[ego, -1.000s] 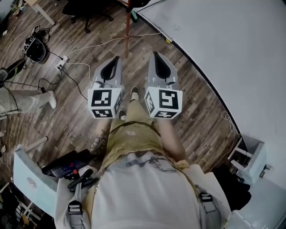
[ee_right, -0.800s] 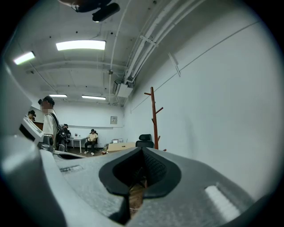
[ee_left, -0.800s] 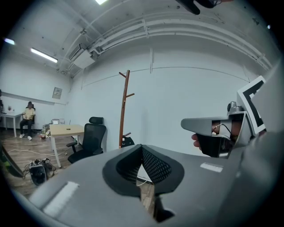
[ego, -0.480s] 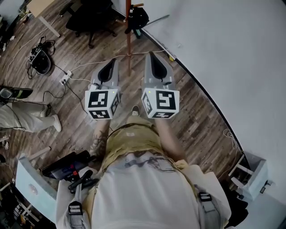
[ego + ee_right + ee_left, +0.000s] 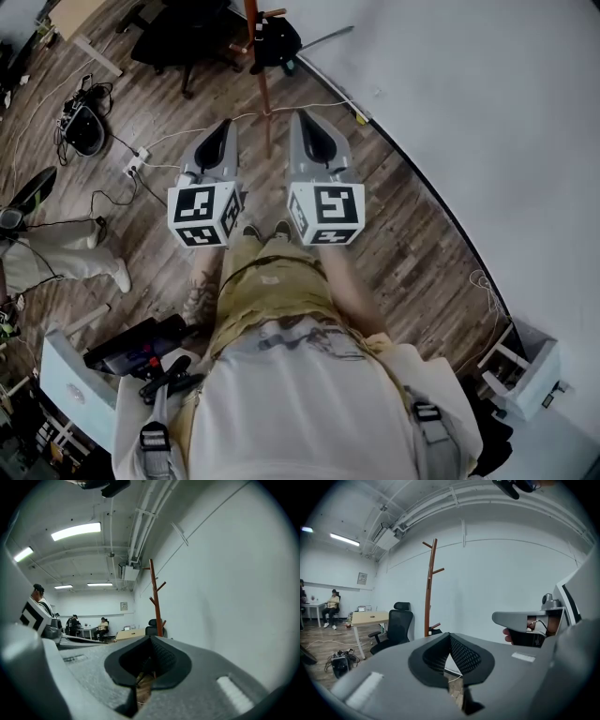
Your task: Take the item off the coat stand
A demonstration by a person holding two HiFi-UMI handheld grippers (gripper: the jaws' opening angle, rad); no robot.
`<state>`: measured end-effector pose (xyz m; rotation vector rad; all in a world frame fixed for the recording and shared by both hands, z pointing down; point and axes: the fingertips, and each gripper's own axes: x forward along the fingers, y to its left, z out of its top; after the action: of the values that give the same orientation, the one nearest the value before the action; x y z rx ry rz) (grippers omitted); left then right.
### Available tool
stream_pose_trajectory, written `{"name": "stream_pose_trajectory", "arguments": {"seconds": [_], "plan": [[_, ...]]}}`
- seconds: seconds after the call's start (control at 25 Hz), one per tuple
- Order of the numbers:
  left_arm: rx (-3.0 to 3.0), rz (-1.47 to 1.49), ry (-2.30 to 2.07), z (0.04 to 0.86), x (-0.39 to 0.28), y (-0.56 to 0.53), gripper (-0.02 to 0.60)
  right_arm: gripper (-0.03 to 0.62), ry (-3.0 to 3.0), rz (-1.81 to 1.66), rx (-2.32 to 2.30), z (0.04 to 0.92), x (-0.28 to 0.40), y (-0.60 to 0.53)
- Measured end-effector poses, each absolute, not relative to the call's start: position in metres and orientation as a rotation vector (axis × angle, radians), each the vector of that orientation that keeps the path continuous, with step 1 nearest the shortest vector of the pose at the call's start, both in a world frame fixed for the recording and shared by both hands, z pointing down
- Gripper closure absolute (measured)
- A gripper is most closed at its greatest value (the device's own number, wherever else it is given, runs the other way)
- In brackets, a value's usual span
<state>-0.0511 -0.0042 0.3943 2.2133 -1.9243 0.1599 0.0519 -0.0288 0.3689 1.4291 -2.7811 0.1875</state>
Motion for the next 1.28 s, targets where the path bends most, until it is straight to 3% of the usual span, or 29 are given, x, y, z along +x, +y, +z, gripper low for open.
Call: {"name": "stream_pose_trajectory", "arguments": {"seconds": [0.36,1.28], "plan": [[2.245,0.145,-1.883,0.391,-0.042,-0.024,0.583,0.594,-2.735,0.158,1.491,0.369,0.065,-0.041],[2.36,0.056,-1.74,0.381,-0.13,-0.19,0.583,0.594,-2.615,0.117,1.546,0.374,-0.04,-0.205]]}}
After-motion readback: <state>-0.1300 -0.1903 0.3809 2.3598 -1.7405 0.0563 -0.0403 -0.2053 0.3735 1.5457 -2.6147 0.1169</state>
